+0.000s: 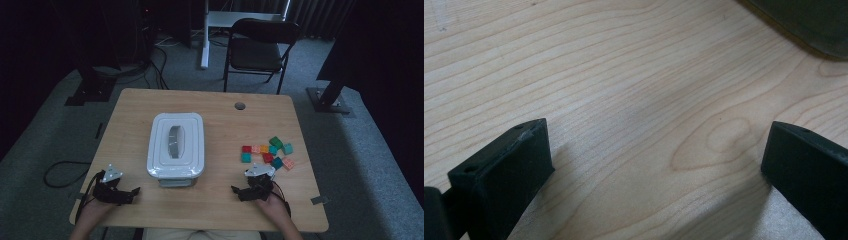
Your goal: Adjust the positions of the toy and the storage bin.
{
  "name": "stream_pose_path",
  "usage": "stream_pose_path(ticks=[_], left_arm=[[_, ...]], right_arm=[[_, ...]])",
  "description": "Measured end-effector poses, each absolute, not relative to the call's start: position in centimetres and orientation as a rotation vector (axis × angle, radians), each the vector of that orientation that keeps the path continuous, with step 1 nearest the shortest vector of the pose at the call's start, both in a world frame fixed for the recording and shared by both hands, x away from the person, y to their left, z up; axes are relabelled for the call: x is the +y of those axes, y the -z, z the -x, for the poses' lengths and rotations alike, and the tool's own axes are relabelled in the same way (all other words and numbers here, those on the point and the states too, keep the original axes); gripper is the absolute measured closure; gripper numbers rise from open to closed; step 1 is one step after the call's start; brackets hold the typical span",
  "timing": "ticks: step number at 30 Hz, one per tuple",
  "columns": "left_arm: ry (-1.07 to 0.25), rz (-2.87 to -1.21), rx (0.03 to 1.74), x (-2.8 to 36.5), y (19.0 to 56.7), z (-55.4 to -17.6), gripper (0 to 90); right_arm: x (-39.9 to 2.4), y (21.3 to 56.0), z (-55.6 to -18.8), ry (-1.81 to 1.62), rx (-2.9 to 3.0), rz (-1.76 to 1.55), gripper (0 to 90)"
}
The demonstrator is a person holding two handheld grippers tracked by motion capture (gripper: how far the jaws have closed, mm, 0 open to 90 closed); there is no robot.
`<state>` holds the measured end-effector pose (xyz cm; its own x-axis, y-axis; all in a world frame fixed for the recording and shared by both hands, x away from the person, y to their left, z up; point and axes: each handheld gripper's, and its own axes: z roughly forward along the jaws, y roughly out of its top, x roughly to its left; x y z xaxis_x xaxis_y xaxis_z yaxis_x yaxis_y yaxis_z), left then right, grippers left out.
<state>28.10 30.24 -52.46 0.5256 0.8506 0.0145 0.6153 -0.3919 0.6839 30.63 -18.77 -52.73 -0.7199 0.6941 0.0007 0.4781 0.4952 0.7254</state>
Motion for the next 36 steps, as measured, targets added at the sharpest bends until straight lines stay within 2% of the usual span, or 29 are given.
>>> stream_pose_path(ticks=[7, 11, 17, 22, 25, 29, 36], left_arm=[[-0.473, -2.13, 1.183, 30.4, 52.4, -28.1, 0.5], [-0.518, -2.103, 1.269, 30.5, 52.4, -28.3, 0.4], [-0.535, -2.086, 1.299, 30.3, 52.4, -28.0, 0.7], [-0.533, -2.085, 1.276, 30.0, 52.4, -28.0, 5.0], [-0.514, -2.1, 1.243, 29.8, 52.4, -28.0, 3.0], [-0.423, -2.086, 1.229, 29.9, 52.1, -28.8, 2.0], [-0.398, -2.091, 1.169, 30.2, 52.1, -31.0, 1.9]], right_arm=[[-18.7, 52.7, -30.6, -1.051, 2.449, -0.992, 13.4], [-18.7, 52.7, -30.6, -1.05, 2.445, -0.996, 13.2], [-18.2, 52.7, -30.8, -1.043, 2.438, -1.015, 12.5], [-17.7, 52.7, -30.9, -1.04, 2.429, -1.03, 12.6], [-17.0, 52.7, -31.3, -1.069, 2.437, -1.034, 13.2], [-16.0, 52.5, -32.0, -1.075, 2.467, -1.011, 13.5], [-13.9, 51.2, -34.0, -1.155, 2.453, -0.985, 13.5]])
